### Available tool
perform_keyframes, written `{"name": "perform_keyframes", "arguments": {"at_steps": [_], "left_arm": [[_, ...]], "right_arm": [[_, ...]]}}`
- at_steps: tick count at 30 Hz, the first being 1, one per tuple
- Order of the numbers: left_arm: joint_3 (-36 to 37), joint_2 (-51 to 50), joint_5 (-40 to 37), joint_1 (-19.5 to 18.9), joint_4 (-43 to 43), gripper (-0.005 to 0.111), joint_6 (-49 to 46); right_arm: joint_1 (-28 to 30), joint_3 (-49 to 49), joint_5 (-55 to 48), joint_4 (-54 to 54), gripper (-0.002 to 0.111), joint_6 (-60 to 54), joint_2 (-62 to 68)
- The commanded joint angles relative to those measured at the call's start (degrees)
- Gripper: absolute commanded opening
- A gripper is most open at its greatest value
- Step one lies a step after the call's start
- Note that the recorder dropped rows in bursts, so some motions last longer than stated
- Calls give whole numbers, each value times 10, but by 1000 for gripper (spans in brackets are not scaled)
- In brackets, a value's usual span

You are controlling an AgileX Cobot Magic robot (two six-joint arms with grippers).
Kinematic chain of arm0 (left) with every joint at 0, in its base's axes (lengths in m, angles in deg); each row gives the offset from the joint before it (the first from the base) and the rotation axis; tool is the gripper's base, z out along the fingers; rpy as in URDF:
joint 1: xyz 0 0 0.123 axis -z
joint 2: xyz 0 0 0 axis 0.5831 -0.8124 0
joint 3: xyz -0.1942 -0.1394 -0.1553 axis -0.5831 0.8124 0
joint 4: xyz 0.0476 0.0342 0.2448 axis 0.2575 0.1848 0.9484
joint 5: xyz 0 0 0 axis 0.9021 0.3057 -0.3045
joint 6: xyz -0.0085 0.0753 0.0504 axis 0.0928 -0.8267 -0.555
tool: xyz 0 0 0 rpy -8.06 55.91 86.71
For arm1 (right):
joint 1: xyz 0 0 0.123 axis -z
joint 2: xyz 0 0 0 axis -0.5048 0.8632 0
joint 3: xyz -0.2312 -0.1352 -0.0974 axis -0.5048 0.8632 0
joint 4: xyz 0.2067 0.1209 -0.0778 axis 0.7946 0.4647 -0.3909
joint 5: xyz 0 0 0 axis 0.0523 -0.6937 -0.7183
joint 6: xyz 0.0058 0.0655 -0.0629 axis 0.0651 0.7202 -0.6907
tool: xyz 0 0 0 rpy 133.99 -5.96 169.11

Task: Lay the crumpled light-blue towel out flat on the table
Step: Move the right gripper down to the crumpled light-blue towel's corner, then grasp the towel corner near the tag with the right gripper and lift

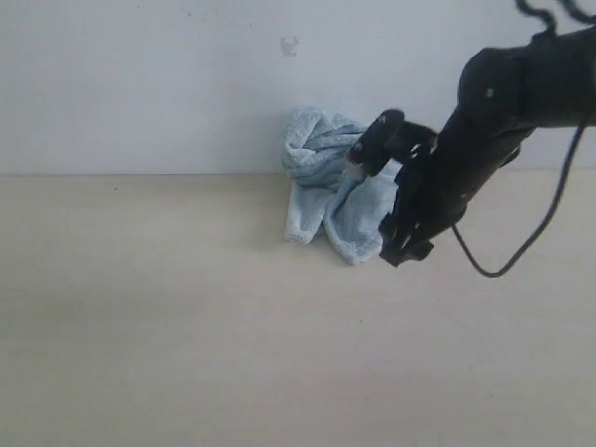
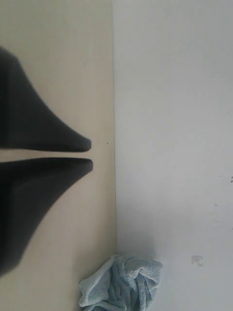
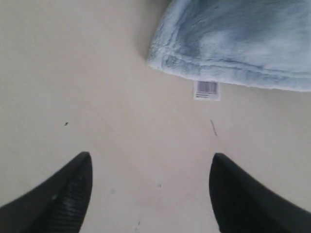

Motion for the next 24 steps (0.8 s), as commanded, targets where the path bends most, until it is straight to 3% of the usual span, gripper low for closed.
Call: {"name": "perform_keyframes", "arguments": {"at_steps": [1,6,9,13,17,24], "left_arm": [[2,2,0,4,0,4,3],[2,2,0,4,0,4,3],[2,2,2,4,0,4,3],[2,2,2,4,0,4,3],[2,2,2,4,0,4,3],[2,2,2,4,0,4,3]], "right_arm": [[0,-68,35,-3,62,-66,89],[0,-141,40,27,62,-95,159],[0,-213,12,104,62,-92,209],[0,-268,-2,95,62,-5,249],[0,-288,-17,76,62,89,268],[0,-289,-20,61,62,102,295]]}}
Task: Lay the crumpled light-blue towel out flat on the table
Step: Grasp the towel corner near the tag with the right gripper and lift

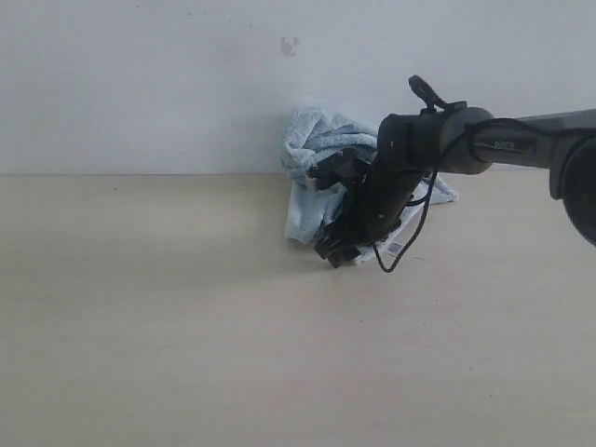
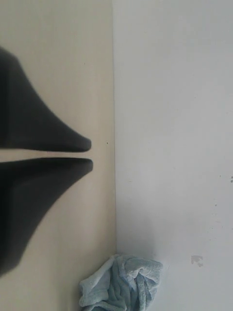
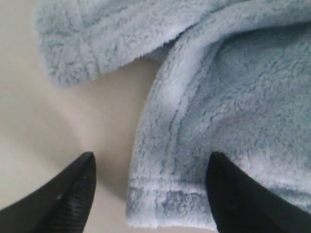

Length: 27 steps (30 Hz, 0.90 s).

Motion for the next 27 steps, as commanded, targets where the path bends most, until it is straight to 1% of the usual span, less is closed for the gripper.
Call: {"name": "perform_keyframes", "arguments": {"at_steps": [1,2,3,5,7,8,13,19,27], "left_arm": [[2,2,2,4,0,4,3],[2,2,2,4,0,4,3],[2,2,2,4,0,4,3],[2,2,1,4,0,4,3],[2,2,1,4,0,4,3],[2,2,1,4,0,4,3],[2,2,1,4,0,4,3],[2,2,1,4,0,4,3],[2,2,1,4,0,4,3]], "right_arm": [[0,-3,1,-7,59,6,7],[0,-3,-3,-7,55,9,10],[0,-3,-8,-7,47,16,11],[0,-3,-15,-7,28,17,12],[0,-3,-19,-7,4,17,12],[0,-3,-24,-8,0,22,12],[0,-3,-74,-3,0,36,5],[0,-2,-138,3,0,36,-43],[0,31,-141,5,0,49,-120]]}}
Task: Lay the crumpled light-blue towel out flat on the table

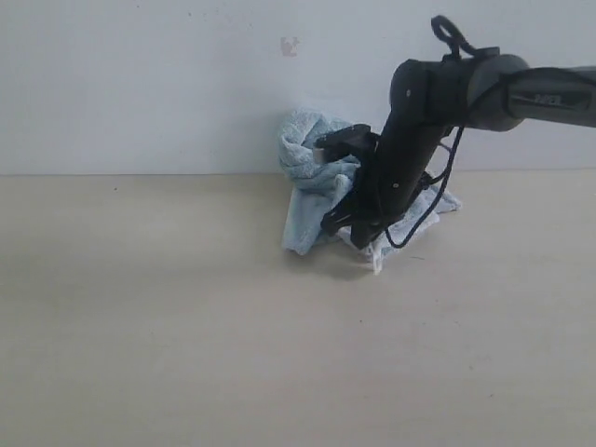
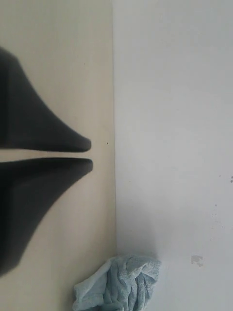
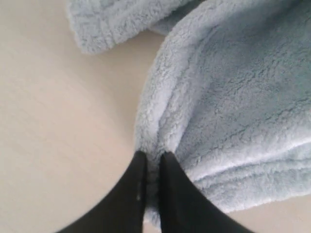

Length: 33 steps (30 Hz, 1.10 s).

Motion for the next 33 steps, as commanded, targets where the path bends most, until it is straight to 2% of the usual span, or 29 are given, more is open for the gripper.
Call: {"name": "perform_keyframes", "arguments": {"at_steps": [1,8,11,13,17,22,24,25,28,31,33], "left_arm": [[2,2,1,4,0,4,3],[2,2,4,4,0,4,3],[2,2,44,4,-4,4,8],[2,2,77,4,-38,4,48],[2,2,76,4,-131,4,125],[2,2,14,4,-197,4,176],[2,2,-30,6,-267,4,175],[-4,2,-54,9,-302,4,160],[-36,2,-116,21,-437,4,-5],[-52,-1,-171,21,-620,7,-244],[-53,-34,-213,21,-738,16,-367]], "right_arm": [[0,22,-6,6,0,6,-43],[0,82,-7,30,0,7,-93],[0,111,-5,30,0,7,-125],[0,129,-5,30,0,10,-152],[0,168,2,21,0,10,-217],[0,214,35,-27,0,28,-332],[0,226,46,-48,0,37,-371],[0,228,49,-63,0,45,-389],[0,229,36,-101,0,62,-424],[0,229,19,-138,0,99,-445],[0,229,16,-146,0,104,-461]]}}
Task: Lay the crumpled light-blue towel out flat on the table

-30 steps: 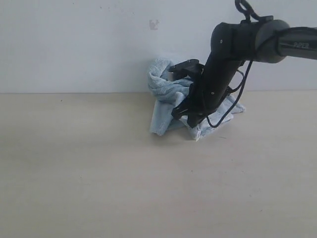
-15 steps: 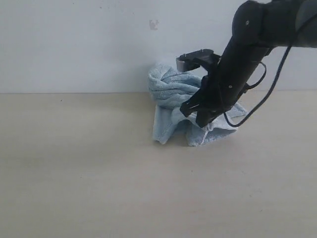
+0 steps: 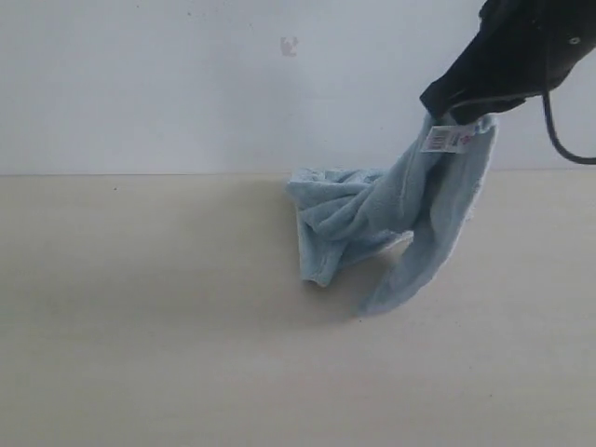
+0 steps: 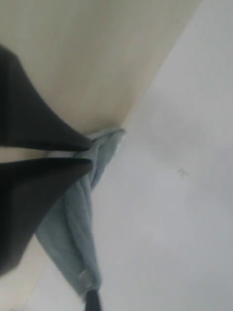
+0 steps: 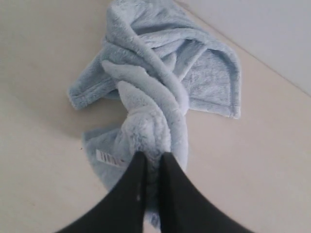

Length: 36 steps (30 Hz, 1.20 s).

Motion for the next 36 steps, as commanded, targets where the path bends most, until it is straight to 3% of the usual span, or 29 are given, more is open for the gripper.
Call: {"name": "perform_keyframes", "arguments": {"at_steps": [1,5,7,12,15,18,27,36], "left_arm": [[-10,-57,-89,5,-255,23,-292],[-16,-165,-133,5,-396,57,-486],[-28,-235,-158,5,-411,66,-575],[-96,-433,-242,5,-411,65,-699],[-145,-559,-299,6,-411,65,-751],[-210,-679,-303,18,-379,65,-752],[-379,-937,-293,119,-348,65,-789],[-489,-1067,-215,212,-268,65,-775]], "right_arm": [[0,4,-11,-31,0,25,-37],[0,18,0,-63,0,49,-80],[0,26,21,-123,0,84,-102],[0,33,9,-263,0,149,-127],[2,33,11,-281,0,155,-124],[30,33,24,-281,0,156,-107],[183,32,119,-222,0,155,19],[252,2,137,-202,0,162,126]]}}
